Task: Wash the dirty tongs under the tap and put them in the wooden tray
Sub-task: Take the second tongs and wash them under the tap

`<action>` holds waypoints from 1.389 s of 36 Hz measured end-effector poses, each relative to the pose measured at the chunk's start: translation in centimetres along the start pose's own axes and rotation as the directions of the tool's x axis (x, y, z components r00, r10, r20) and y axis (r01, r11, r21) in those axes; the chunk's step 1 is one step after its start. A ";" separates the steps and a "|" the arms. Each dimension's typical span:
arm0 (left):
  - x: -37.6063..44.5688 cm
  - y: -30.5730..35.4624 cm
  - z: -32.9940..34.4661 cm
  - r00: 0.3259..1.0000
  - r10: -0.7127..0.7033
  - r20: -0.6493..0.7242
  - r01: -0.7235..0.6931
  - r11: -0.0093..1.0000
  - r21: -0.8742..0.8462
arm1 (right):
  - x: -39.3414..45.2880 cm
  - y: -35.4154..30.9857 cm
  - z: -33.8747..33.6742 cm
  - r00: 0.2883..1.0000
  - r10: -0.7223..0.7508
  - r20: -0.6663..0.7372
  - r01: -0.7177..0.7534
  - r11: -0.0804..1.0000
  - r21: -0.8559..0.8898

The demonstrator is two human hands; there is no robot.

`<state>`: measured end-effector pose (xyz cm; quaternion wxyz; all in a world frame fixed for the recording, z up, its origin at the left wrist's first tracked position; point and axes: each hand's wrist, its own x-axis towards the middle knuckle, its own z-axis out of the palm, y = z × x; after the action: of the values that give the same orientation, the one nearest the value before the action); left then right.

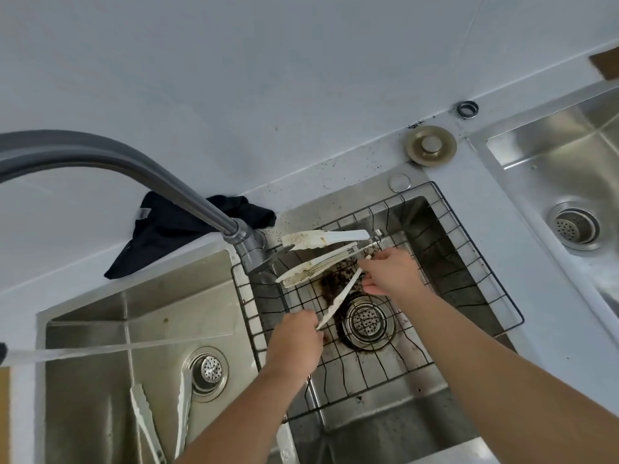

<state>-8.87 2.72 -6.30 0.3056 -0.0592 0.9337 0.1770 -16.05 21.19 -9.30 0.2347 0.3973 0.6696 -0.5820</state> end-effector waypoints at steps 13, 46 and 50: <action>-0.4 0.4 -0.6 0.999 0.046 0.009 -0.047 0.992 0.113 | 0.2 0.7 1.4 0.995 -0.032 -0.093 0.033 0.999 0.013; -10.6 -0.2 -4.3 0.949 0.278 -0.151 -0.236 0.940 0.247 | -8.4 1.4 -2.3 0.982 -0.149 0.113 0.077 0.873 0.482; -11.9 -0.6 -5.3 0.939 0.287 -0.188 -0.242 0.943 0.228 | -9.9 0.9 -2.9 0.967 -0.200 0.154 0.097 0.856 0.507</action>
<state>-2.03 0.29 4.55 0.1788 0.0795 0.9741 0.1135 -9.19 21.43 -1.58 0.1455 0.3301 0.4993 -0.7878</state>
